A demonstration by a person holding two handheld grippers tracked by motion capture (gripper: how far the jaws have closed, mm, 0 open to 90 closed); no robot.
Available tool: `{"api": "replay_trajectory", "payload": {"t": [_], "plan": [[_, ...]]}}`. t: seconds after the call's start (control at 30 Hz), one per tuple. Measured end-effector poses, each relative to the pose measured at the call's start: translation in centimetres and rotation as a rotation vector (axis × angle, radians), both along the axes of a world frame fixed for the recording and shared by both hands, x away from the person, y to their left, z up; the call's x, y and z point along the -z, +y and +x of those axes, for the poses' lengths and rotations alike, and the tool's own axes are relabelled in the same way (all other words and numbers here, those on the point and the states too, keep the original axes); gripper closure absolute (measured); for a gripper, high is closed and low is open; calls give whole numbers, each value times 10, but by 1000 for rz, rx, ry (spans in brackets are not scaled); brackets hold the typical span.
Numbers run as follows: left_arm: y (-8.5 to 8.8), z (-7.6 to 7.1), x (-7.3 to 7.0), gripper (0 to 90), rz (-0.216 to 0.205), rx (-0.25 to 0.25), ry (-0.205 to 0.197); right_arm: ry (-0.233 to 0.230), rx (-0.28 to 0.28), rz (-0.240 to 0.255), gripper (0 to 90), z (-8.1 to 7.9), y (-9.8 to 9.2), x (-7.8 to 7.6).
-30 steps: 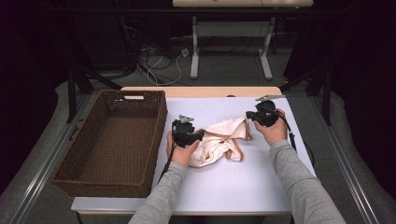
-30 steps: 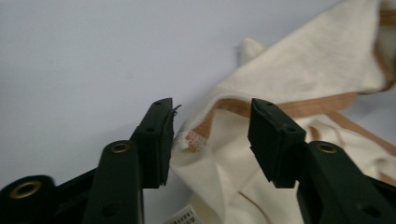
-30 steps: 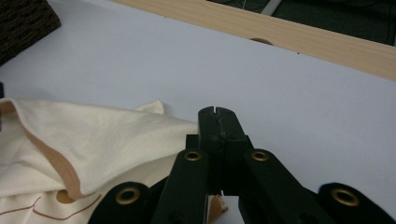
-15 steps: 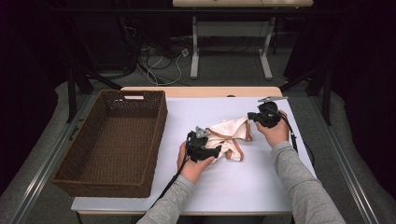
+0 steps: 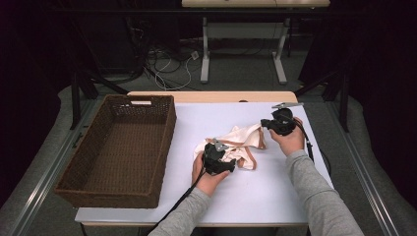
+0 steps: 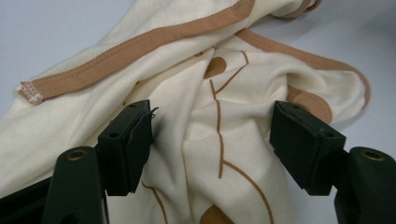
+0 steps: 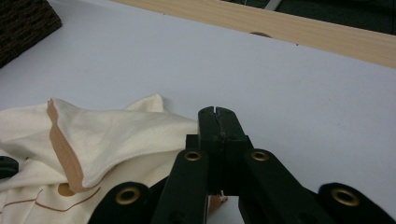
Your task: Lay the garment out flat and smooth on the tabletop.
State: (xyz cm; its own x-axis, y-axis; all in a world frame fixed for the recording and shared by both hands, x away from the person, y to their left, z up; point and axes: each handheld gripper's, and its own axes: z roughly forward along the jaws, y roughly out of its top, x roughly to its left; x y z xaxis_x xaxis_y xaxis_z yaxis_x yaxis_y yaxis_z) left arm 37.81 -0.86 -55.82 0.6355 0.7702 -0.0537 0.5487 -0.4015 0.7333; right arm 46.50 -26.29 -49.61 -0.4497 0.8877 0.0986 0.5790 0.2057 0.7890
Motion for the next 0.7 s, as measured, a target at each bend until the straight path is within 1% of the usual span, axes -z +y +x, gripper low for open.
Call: {"api": "replay_trajectory", "payload": {"t": [0.07,0.1,0.17,0.2,0.23,0.3,0.33,0.4,0.47,0.53,0.57,0.6,0.7], "plan": [[0,0,0,300,7,3,-5,1,-3,-1,900,-1,0,-1],[1,-1,1,301,11,1,-2,2,-7,2,900,-1,0,0],[1,-1,2,307,20,-7,-11,-1,-8,2,900,-2,0,0],[2,-2,2,321,35,-9,-16,-1,-9,3,900,-2,0,0],[3,-2,4,352,46,-20,-30,0,-8,4,900,-2,0,-1],[6,-2,5,415,54,-26,-23,-2,-8,-3,900,-3,0,-1],[9,-1,6,438,35,-30,-27,-1,-11,6,900,-4,0,-1],[12,0,7,535,19,-38,-34,-5,-11,3,900,-5,-1,0],[16,2,6,611,27,-29,-31,-6,-14,6,900,-7,-2,-1],[19,4,6,662,19,-32,-27,-12,-17,18,900,-9,-3,-2],[20,5,5,690,23,-32,-22,-18,-22,17,900,-11,-4,-2],[21,5,5,712,14,-34,-17,-18,-27,16,900,-13,-4,-2],[24,7,1,744,4,-44,-3,-22,-32,26,900,-20,-5,-2]]}}
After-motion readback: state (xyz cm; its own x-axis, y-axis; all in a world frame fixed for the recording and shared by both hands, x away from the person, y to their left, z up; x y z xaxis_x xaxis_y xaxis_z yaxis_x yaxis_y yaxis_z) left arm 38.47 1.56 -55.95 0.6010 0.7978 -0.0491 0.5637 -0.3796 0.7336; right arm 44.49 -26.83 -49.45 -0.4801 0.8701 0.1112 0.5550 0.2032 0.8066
